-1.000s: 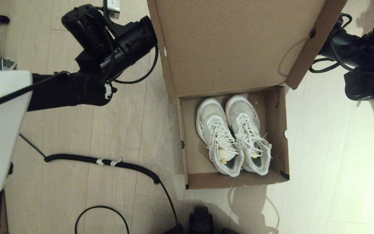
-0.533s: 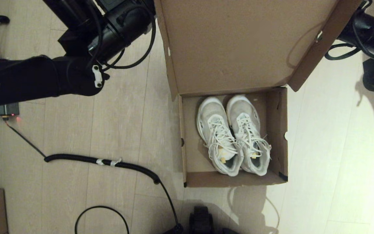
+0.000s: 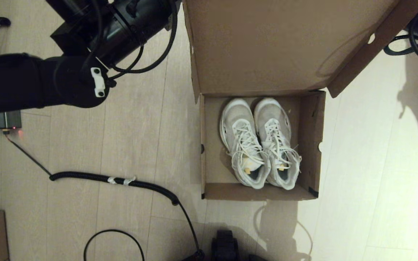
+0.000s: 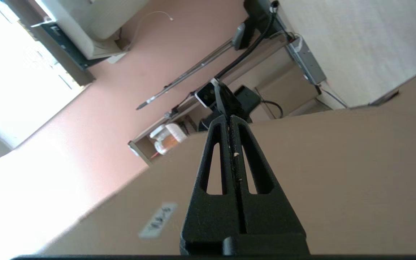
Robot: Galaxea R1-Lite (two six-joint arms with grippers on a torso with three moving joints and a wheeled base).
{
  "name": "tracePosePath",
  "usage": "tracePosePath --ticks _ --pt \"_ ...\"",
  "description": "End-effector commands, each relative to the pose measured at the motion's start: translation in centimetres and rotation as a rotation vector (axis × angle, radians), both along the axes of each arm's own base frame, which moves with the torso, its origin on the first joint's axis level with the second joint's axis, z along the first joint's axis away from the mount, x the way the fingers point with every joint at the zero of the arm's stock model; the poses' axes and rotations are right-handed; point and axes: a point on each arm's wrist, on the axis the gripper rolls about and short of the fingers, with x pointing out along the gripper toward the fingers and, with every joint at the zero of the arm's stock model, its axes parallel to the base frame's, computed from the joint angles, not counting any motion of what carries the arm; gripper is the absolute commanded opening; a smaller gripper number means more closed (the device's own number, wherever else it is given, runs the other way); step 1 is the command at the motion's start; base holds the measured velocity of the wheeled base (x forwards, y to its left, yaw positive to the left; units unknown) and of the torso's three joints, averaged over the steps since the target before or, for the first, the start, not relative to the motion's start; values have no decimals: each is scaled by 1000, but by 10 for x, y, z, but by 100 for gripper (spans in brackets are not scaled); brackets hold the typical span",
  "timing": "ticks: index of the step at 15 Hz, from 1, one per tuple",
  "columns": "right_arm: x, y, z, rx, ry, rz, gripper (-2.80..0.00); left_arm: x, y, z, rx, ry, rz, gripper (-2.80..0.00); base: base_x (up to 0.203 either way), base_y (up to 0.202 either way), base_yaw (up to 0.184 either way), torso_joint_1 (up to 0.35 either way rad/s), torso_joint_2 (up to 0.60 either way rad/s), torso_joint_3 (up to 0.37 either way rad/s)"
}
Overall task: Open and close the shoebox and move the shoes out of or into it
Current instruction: Close the shoe box
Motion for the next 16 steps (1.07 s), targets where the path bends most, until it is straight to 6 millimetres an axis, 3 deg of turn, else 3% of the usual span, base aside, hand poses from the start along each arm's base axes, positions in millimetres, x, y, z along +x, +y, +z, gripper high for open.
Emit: tracePosePath --ticks 1,5,10,16 --pt "-17 0 9 -5 -12 3 -280 -15 2 4 0 1 -21 -280 0 0 0 0 0 0" --pt "-31 -7 4 -42 36 3 -280 -31 3 -8 33 50 -43 -280 0 0 0 0 0 0" --pt "-31 -19 -9 -190 39 55 -280 -25 0 -32 45 66 -50 -280 0 0 0 0 0 0" --pt "-30 -22 -45 -285 23 99 -280 -27 2 -44 66 107 -50 -280 0 0 0 0 0 0"
